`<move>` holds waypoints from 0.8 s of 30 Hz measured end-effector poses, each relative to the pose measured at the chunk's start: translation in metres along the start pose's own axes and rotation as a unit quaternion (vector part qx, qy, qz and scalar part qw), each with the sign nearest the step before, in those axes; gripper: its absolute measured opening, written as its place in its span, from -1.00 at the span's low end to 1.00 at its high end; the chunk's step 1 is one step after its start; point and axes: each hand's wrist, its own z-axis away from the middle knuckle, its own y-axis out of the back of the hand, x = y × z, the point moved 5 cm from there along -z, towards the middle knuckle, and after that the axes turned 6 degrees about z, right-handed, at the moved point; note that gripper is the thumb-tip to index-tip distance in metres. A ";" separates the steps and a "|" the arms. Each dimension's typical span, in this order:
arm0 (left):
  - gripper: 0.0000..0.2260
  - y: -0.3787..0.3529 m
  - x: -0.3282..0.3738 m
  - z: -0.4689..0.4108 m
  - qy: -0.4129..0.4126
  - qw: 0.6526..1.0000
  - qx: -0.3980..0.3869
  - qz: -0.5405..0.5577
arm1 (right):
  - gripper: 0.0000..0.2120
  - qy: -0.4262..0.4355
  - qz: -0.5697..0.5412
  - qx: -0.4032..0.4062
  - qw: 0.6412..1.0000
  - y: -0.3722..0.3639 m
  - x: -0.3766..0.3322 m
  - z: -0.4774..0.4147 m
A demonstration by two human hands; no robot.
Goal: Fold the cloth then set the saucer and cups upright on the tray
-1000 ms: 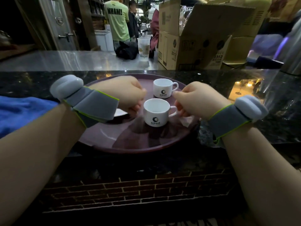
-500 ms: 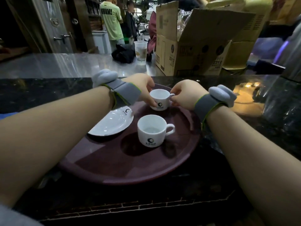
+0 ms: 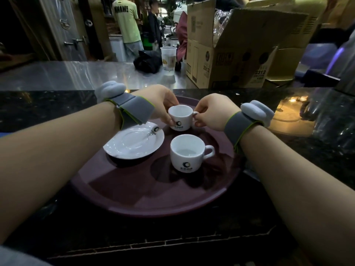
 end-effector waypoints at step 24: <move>-0.55 0.017 -0.072 0.149 0.197 0.930 0.286 -0.115 | -0.31 -0.140 0.118 0.040 0.982 -0.001 0.043 0.064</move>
